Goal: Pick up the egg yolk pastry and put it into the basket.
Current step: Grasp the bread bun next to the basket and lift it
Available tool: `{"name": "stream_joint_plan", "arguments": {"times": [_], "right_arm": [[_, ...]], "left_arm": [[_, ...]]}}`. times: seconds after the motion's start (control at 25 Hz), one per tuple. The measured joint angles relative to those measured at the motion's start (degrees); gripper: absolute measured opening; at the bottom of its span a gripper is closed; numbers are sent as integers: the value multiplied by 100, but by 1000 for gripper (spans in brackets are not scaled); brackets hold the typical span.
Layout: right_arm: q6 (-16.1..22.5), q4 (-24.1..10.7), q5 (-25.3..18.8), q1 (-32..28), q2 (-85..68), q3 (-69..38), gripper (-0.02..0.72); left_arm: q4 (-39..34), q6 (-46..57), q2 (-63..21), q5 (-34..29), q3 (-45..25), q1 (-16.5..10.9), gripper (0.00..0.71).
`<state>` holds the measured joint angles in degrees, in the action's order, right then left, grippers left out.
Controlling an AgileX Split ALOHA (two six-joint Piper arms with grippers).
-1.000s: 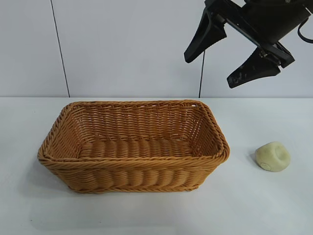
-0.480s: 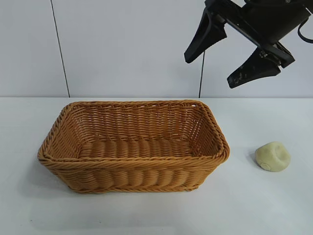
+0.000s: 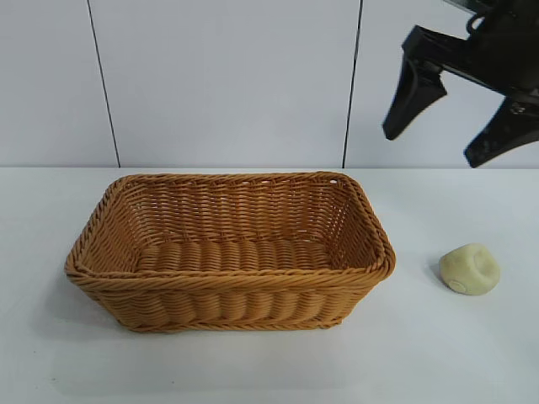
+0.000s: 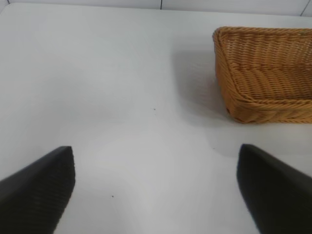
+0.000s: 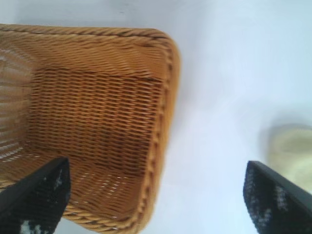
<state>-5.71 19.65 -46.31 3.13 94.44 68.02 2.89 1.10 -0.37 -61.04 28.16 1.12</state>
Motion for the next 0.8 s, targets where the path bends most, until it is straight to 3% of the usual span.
{"name": "stream_joint_plan", "arguments": {"times": [0.16,0.44,0.8], "right_arm": [[80,-243,-186,-398,0,0,663],[123,-307,-322,-434,188,1,663],[333,-954,-322,-434,954,22,663]], "left_arm": [[0,0,0,0,0,0,695],[0,0,0,0,0,0,695],[0,-6,0,0,0,0,695]]}}
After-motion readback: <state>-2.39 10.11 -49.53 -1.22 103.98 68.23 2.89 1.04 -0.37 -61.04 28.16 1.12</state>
